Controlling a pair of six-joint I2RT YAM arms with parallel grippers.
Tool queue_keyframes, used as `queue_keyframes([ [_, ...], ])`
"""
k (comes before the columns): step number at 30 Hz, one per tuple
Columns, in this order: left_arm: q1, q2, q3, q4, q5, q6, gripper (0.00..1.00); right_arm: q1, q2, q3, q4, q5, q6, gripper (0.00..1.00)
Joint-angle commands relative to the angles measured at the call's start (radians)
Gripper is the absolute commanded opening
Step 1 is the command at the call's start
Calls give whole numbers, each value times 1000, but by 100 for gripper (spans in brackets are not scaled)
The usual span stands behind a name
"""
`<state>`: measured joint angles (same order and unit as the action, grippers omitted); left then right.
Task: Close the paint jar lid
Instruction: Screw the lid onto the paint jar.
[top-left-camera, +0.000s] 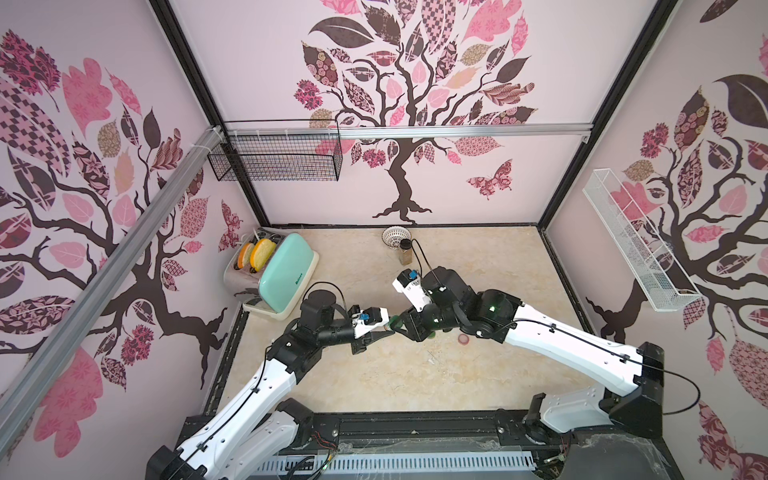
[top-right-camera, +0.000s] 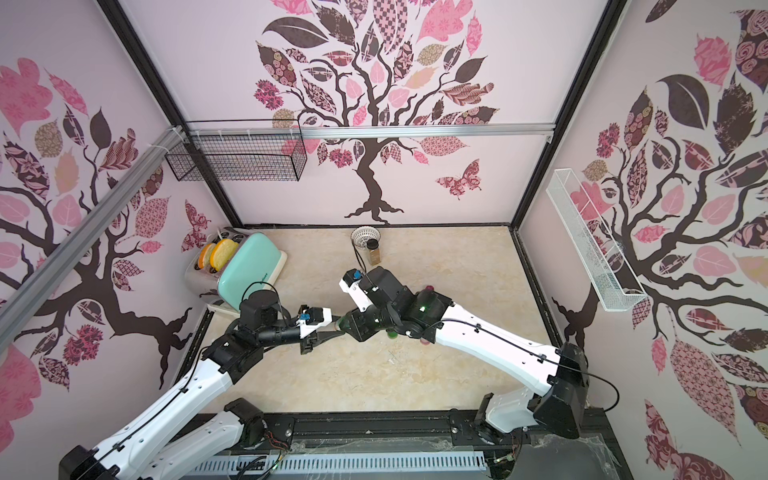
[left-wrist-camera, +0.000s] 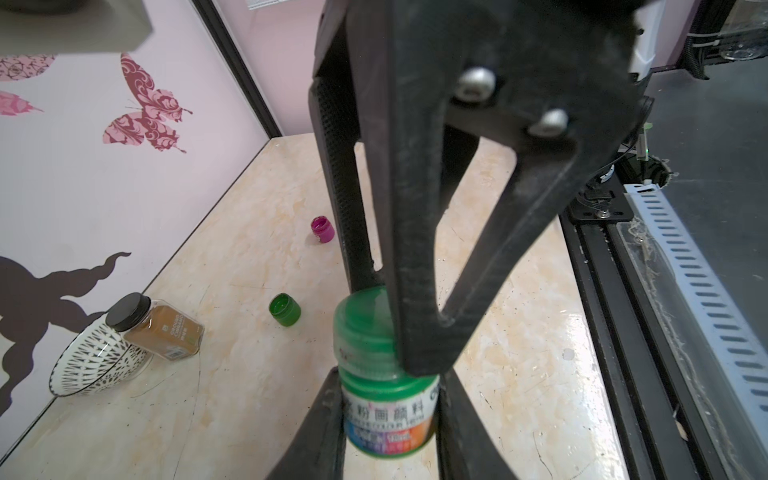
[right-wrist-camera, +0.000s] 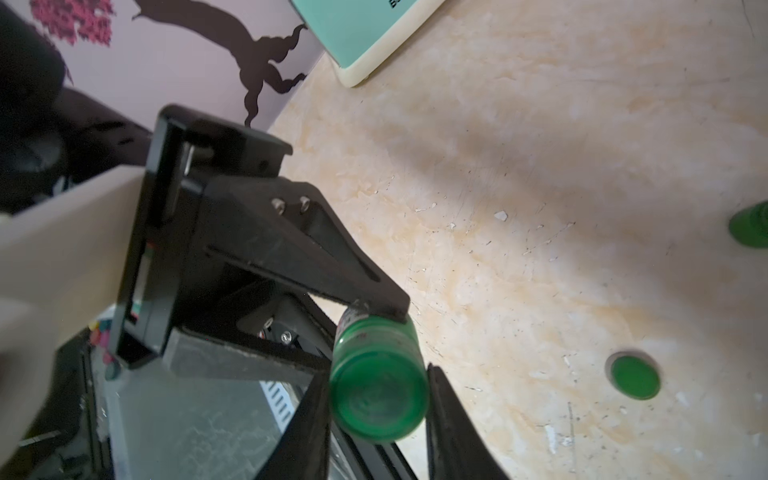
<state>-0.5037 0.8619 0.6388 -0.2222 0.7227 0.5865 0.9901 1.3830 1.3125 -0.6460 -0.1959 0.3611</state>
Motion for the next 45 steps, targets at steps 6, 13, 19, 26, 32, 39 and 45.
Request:
queue_keyframes([
  [6, -13, -35, -4, 47, 49, -5, 20, 1, 30, 28, 24, 123, 254, 0],
  [13, -13, -35, -4, 53, 49, -5, 20, 1, 3, 40, 25, 112, 192, 10],
  [19, -14, -33, -7, 52, 50, -5, 20, -2, -72, 57, -24, 152, 13, 39],
  [26, -14, -26, -5, 50, 66, -8, 20, -34, -225, -5, 12, 163, -328, 77],
  [32, -13, -18, -3, 42, 125, -14, 21, -76, -274, -36, -10, -55, -733, 91],
  [39, -13, 17, 19, -1, 208, 0, 21, -70, -265, -65, -16, -216, -1049, 86],
  [45, -14, 38, 33, -24, 231, 11, 21, -31, -200, -52, -60, -200, -1103, 80],
])
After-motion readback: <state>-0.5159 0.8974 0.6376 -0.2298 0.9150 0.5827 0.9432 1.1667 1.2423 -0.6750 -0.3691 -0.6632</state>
